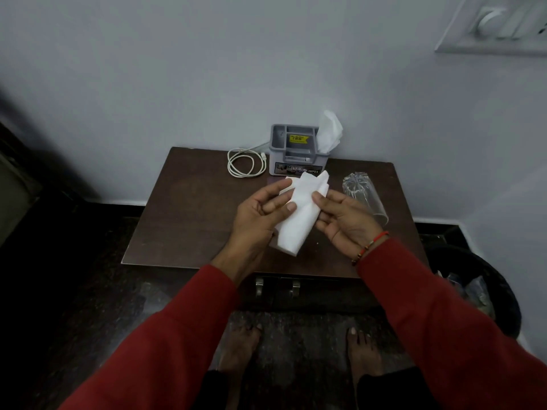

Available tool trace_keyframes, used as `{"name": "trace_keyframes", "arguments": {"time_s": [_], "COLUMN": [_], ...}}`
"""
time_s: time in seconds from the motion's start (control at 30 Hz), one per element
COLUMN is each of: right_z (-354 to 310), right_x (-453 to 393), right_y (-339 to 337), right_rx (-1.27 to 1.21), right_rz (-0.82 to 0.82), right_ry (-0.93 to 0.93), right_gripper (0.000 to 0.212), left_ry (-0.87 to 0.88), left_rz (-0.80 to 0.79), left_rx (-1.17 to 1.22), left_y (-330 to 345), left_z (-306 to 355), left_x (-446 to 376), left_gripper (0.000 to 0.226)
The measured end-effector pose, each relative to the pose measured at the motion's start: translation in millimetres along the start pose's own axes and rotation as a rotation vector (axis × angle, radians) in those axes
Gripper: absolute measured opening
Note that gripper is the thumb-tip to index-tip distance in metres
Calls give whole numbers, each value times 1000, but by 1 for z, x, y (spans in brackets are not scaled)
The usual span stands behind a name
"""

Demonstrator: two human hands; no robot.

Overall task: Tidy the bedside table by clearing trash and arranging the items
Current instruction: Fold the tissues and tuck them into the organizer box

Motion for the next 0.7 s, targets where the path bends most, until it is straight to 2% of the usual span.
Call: {"name": "trace_keyframes", "arguments": {"time_s": [0.07,0.17,0.27,0.33,0.47,0.57,0.7], "right_z": [-7,-14,-12,-8,-7,-7,-1], "right_x": [-1,1,5,7,7,4,0], "right_y": [-4,-3,12,19,20,12,4], "right_rx": [57,381,589,661,711,730,628], "right_rz": [26,14,-130,-213,-204,-103,-10], "right_ry": [-69,-179,-257,-292,-292,-247,-164], "right_gripper": [30,26,36,43,41,26,12], "left_ry": [-36,-70,-69,-41,-12,-49,-108], "left_rz": [67,136,158,160,150,177,175], "left_rx": [-13,-162,-225,-270,-284,-192,-92], "left_y": [-5,-11,-11,-10,-8,-9,-8], "left_z": [1,5,9,11,11,11,11], "left_x": [2,7,10,11,12,13,11], "left_gripper": [31,29,32,26,20,22,8]}}
Point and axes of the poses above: each hand's wrist, its own x-axis away from the middle knuckle, its own y-axis out of the palm, z = x × y, the point moved 7 cm from there along -x, towards the middle knuckle, and after that the axes turned 6 degrees about x, right-handed, at the moved point
